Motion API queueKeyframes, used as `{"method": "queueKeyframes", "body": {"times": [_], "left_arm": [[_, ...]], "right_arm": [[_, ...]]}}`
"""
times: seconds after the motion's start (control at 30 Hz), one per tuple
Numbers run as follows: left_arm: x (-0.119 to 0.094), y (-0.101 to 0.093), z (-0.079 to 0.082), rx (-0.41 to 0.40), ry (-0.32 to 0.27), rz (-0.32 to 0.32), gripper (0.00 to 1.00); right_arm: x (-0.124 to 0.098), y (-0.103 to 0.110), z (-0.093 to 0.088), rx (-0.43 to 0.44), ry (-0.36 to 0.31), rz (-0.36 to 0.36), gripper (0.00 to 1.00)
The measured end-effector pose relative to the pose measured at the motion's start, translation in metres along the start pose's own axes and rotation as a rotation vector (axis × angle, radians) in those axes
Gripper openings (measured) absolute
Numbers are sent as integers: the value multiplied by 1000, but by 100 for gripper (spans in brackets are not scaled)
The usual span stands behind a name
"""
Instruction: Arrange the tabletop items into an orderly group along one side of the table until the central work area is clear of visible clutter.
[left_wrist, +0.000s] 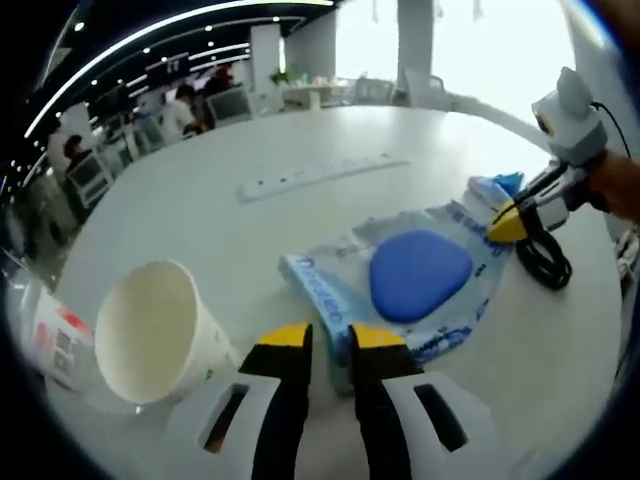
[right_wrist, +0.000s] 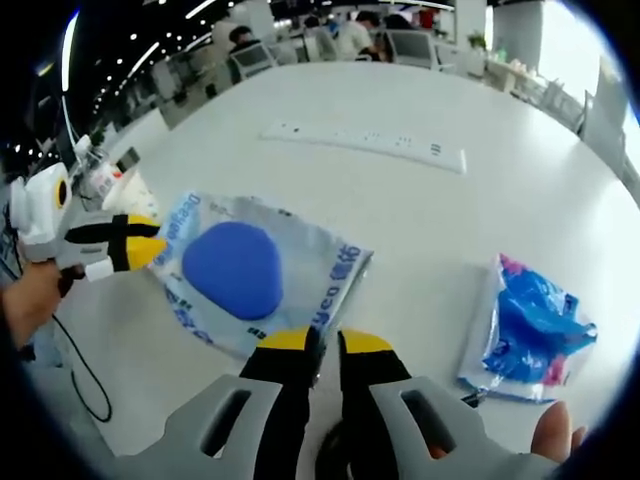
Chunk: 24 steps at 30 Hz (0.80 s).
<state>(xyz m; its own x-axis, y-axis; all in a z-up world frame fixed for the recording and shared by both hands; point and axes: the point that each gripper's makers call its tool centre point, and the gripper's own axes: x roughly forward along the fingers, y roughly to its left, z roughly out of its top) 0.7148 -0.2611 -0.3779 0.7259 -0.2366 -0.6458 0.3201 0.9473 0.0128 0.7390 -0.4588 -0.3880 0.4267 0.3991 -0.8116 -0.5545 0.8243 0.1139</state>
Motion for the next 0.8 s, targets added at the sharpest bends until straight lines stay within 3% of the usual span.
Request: {"method": "queueKeyframes", "body": {"times": [0.37, 0.57, 0.8], "left_arm": [[-2, 1, 6, -1, -46, -3, 33], [-4, -2, 6, -12, -52, -11, 37], [-6, -4, 8, -16, -53, -18, 40]], "right_arm": [[-3, 0, 5, -8, -27, -9, 18], [-6, -1, 9, -12, -51, -16, 24], [-10, -2, 16, -22, -87, -30, 40]]}}
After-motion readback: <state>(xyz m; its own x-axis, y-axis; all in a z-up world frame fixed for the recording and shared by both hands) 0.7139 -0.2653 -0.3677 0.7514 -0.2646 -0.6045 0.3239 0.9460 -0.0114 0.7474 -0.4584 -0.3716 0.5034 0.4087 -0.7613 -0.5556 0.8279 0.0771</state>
